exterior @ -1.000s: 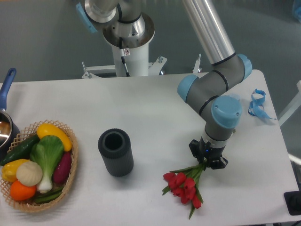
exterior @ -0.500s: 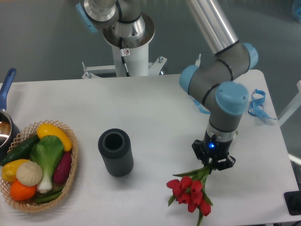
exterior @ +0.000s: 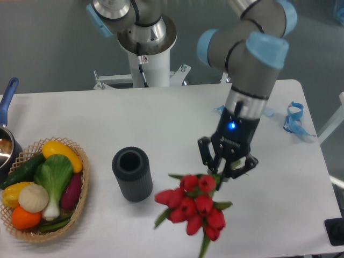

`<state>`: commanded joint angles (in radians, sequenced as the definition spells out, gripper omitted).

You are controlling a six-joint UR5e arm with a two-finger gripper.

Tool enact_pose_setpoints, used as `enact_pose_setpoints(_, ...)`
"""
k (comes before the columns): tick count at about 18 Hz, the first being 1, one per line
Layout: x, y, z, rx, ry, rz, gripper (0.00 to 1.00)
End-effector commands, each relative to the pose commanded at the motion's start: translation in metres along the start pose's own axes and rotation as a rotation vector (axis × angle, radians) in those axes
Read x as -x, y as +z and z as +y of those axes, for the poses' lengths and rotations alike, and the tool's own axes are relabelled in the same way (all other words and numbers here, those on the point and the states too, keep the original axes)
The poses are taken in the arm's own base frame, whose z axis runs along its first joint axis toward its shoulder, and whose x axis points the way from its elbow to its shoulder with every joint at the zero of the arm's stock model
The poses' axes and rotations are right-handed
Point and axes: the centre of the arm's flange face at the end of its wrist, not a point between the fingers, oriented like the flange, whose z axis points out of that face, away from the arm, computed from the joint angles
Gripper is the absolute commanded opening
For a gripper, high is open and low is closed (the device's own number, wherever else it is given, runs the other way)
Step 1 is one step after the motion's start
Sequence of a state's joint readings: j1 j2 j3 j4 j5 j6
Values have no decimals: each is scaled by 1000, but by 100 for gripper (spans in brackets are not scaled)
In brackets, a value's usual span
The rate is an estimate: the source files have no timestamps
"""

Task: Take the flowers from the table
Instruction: 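Lift the grasped red tulips up off the table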

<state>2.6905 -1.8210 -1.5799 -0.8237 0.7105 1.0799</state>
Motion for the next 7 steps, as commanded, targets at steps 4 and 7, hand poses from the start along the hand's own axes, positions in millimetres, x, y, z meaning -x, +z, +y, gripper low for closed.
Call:
enact_pose_setpoints(4, -4, -10, -1, -10, -2, -7, 8)
enact_pose_setpoints(7, -5, -13, 4, -8, -8, -11, 8)
